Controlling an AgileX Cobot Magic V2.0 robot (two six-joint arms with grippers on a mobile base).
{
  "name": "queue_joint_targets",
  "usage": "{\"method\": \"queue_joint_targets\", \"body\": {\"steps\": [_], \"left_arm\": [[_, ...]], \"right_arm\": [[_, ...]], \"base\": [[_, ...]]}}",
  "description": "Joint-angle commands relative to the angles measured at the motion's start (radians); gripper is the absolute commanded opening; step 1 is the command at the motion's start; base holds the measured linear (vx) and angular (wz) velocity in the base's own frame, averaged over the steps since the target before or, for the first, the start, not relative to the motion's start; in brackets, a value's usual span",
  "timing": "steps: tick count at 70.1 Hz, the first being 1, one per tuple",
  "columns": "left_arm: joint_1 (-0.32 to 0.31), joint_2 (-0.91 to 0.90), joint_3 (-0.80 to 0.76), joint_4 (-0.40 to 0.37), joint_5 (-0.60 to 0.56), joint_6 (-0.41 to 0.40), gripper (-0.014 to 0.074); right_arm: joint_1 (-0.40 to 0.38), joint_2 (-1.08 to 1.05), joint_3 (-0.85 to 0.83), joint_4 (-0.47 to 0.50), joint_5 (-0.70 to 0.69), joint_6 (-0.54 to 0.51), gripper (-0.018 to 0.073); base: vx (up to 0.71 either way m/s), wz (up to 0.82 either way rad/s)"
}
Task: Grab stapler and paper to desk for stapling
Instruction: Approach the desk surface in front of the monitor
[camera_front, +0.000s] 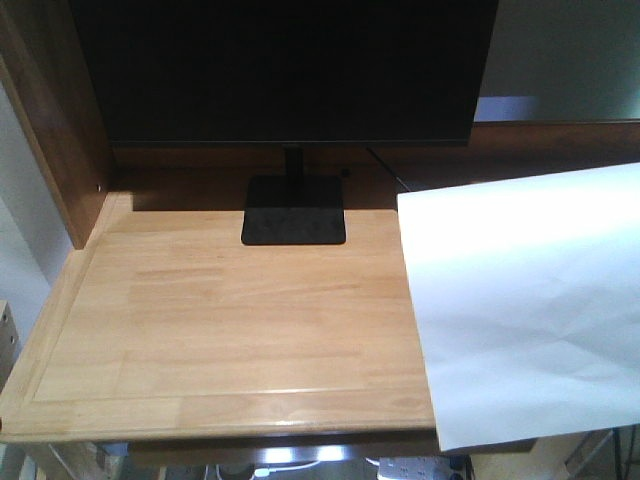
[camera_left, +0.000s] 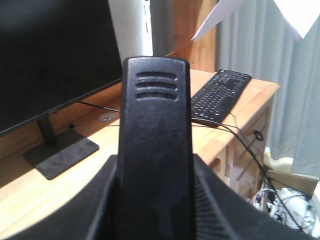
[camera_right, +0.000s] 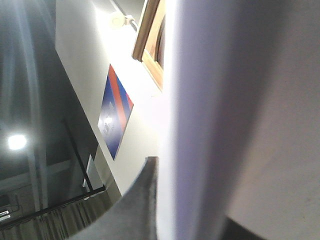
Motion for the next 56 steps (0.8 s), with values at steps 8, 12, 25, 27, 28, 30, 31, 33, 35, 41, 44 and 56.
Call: {"method": "queue_joint_targets", "body": {"steps": [8, 12, 25, 27, 28, 30, 31, 33, 35, 41, 44, 56], "left_arm": [[-0.004, 0.016, -0.024, -0.025, -0.117, -0.001, -0.0006], [-0.004, 0.016, -0.024, -0.025, -0.117, -0.001, -0.0006], [-0.004, 0.016, -0.024, -0.025, -0.117, -0.001, -0.0006], [-0.004, 0.016, -0.024, -0.025, -0.117, -0.001, -0.0006], [-0.004, 0.016, -0.024, -0.025, -0.117, -0.001, -0.0006], [-0.004, 0.016, -0.024, -0.025, -0.117, -0.001, -0.0006], [-0.004, 0.016, -0.024, -0.025, -0.117, -0.001, -0.0006], [-0.004, 0.016, -0.024, -0.025, -0.117, -0.001, -0.0006], [-0.004, 0.016, -0.024, -0.025, -0.117, -0.001, -0.0006], [-0.004, 0.016, -0.024, -0.025, -0.117, -0.001, -0.0006], [-0.004, 0.016, -0.024, -0.025, -0.117, -0.001, -0.0006], [-0.004, 0.016, -0.024, -0.025, -0.117, -0.001, -0.0006]], "right_arm": [[-0.008, 0.009, -0.03, 0.021, -0.028, -0.005, -0.0006], [-0.008, 0.009, -0.03, 0.021, -0.028, -0.005, -0.0006], [-0.008, 0.009, -0.03, 0.021, -0.028, -0.005, -0.0006], [-0.008, 0.009, -0.03, 0.021, -0.028, -0.005, -0.0006], [-0.008, 0.009, -0.03, 0.021, -0.028, -0.005, -0.0006], [-0.008, 0.009, -0.03, 0.021, -0.028, -0.005, -0.0006], [-0.008, 0.009, -0.03, 0.021, -0.028, -0.005, -0.0006], [-0.008, 0.009, -0.03, 0.021, -0.028, -0.005, -0.0006], [-0.008, 0.009, -0.03, 0.021, -0.028, -0.005, -0.0006], [-0.008, 0.009, -0.03, 0.021, -0.028, -0.005, -0.0006], [-0.008, 0.009, -0.03, 0.021, -0.028, -0.005, -0.0006], [-0.005, 0.009, -0.03, 0.021, -0.027, -0.005, -0.0006]], "base": [[0.18, 0.04], [0.17, 0.03], [0.15, 0.03], [0.14, 0.03], [0.13, 0.03], [0.13, 0.03], [0.12, 0.03], [0.12, 0.04], [0.11, 0.04], [0.1, 0.04], [0.09, 0.04], [0.07, 0.02]]}}
